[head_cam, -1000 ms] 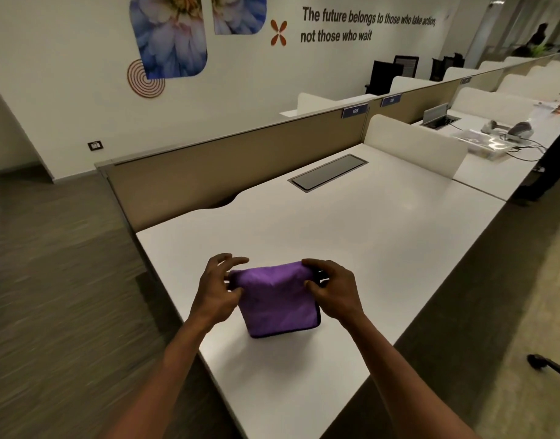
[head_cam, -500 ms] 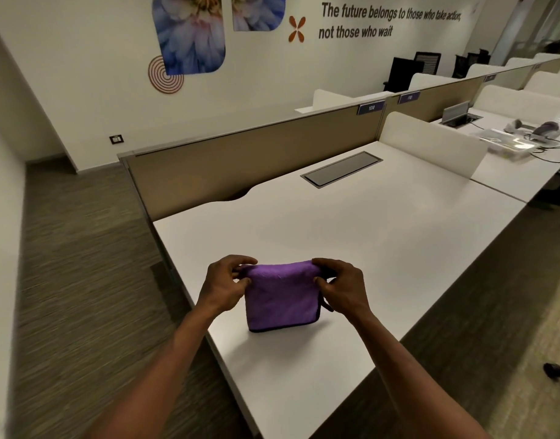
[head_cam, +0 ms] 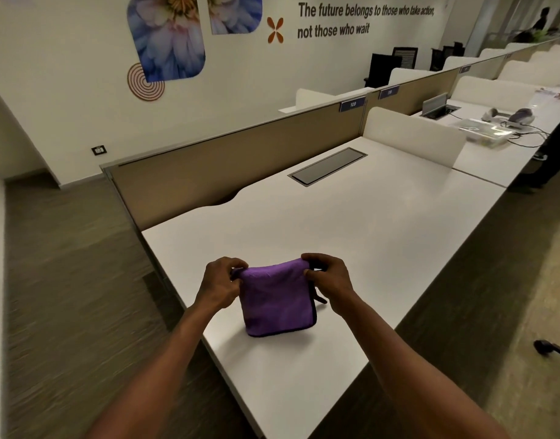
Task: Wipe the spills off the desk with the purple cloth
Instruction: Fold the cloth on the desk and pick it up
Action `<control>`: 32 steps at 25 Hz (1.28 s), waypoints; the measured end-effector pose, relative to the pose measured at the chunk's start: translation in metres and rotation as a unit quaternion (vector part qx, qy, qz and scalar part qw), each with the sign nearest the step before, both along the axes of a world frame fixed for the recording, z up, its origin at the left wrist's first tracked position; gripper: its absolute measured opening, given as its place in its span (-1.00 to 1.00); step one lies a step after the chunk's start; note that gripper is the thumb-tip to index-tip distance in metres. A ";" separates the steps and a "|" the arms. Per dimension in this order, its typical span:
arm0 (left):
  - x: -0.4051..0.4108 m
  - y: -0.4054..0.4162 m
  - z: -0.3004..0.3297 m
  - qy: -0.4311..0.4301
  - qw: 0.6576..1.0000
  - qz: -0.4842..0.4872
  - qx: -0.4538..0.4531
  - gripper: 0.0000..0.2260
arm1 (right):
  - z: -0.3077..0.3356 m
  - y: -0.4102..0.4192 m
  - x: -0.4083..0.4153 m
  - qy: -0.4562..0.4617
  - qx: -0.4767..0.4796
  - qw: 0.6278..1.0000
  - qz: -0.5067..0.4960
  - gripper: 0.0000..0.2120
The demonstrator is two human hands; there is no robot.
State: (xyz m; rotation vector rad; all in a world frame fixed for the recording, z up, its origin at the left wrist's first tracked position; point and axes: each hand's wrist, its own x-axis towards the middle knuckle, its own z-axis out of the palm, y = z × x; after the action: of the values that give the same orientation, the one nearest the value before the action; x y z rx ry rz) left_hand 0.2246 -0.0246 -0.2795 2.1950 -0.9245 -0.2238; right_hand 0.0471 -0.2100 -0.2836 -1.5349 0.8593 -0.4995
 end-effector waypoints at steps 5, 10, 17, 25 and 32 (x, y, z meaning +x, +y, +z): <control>0.004 -0.007 0.011 -0.012 1.000 -0.004 -0.016 -0.66 | 0.012 -0.006 0.002 -0.033 0.037 0.998 -0.026 -0.64; -0.012 -0.010 0.025 0.028 0.996 -0.070 -0.047 -0.69 | 0.034 -0.031 -0.012 -0.008 -0.040 0.998 -0.047 -0.62; -0.028 -0.021 0.007 0.095 0.990 -0.091 0.057 -0.73 | 0.064 -0.047 0.001 0.074 -0.115 0.990 0.041 -0.55; -0.029 -0.033 0.006 0.047 0.990 -0.133 -0.015 -0.39 | 0.044 -0.010 0.022 0.075 -0.144 0.976 0.144 -0.56; -0.036 -0.054 0.020 0.012 0.986 -0.149 -0.068 -0.48 | 0.047 0.003 0.026 0.011 -0.157 0.973 0.166 -0.62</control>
State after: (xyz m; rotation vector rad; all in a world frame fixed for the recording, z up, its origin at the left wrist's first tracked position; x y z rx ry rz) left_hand 0.1888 -0.0781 -0.2597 1.9207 -1.2168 -0.3177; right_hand 0.0726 -0.2067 -0.2369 -1.9347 0.5394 -0.3840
